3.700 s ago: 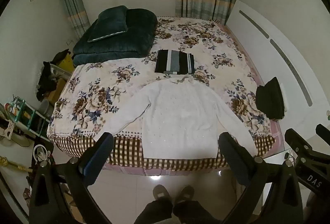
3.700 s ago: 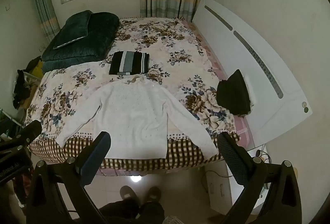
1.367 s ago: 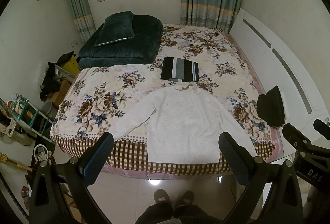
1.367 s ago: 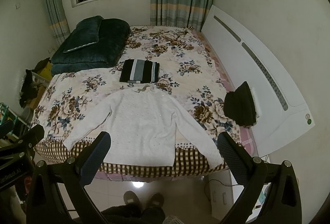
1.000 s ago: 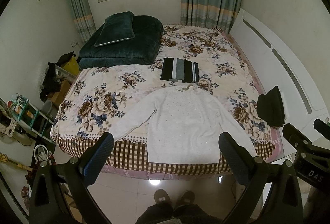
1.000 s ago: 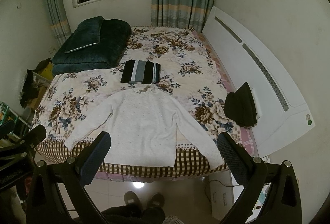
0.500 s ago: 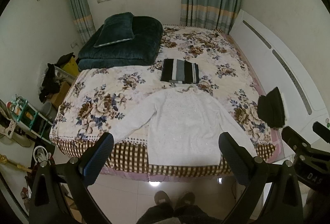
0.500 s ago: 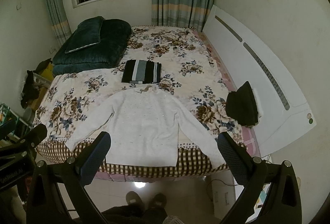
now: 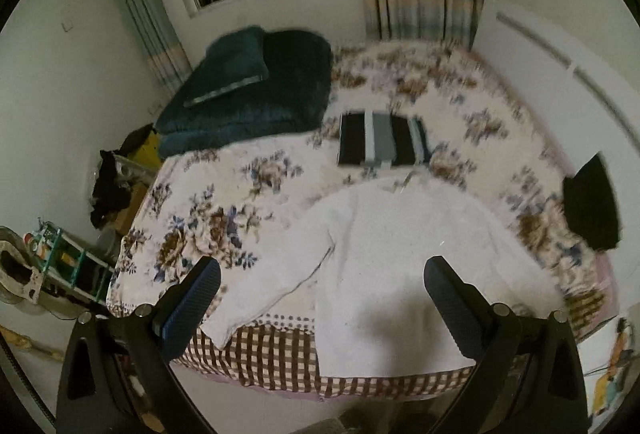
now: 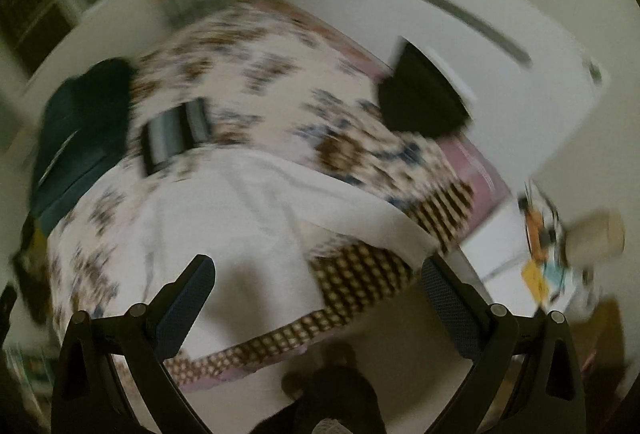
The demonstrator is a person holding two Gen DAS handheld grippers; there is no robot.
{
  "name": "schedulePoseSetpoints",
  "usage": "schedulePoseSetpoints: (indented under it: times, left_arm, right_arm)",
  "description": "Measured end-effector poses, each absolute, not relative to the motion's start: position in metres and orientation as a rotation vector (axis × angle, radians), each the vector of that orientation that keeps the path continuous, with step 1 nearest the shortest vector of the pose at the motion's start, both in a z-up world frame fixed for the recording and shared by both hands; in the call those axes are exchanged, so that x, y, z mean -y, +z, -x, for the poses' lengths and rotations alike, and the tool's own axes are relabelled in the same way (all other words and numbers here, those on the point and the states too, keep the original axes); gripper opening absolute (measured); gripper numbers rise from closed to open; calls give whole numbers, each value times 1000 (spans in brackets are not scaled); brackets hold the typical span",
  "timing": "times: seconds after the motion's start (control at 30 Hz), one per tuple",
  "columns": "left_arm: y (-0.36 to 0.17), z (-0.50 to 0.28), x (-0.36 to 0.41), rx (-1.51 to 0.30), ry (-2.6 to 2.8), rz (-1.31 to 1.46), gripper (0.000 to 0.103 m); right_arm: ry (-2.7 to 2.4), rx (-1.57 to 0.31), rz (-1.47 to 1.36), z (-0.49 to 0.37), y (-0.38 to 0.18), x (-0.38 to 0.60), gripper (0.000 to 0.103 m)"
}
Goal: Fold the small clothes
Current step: 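Grasp the sweater sleeve with the right tool and lift it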
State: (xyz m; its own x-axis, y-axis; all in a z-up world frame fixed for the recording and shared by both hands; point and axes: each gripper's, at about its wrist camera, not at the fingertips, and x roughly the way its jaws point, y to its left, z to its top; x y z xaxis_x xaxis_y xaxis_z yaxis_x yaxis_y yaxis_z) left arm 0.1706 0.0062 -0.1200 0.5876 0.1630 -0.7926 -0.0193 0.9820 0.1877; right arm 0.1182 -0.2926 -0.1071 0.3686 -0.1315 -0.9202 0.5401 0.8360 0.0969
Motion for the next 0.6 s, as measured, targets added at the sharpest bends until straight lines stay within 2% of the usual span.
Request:
schedulePoseSetpoints:
  times: [0.37, 0.5, 0.6]
  left_arm:
    - [-309, -273, 51, -1199, 152, -219, 103]
    - [-379, -293, 68, -1275, 145, -212, 103]
    - [-420, -300, 82, -1314, 127, -221, 103]
  right_arm:
    - [-736, -1294, -814, -112, -393, 517, 100]
    - [-859, -1386, -948, -89, -490, 547, 100]
    - [-880, -1394, -1169, -71, -564, 559, 100]
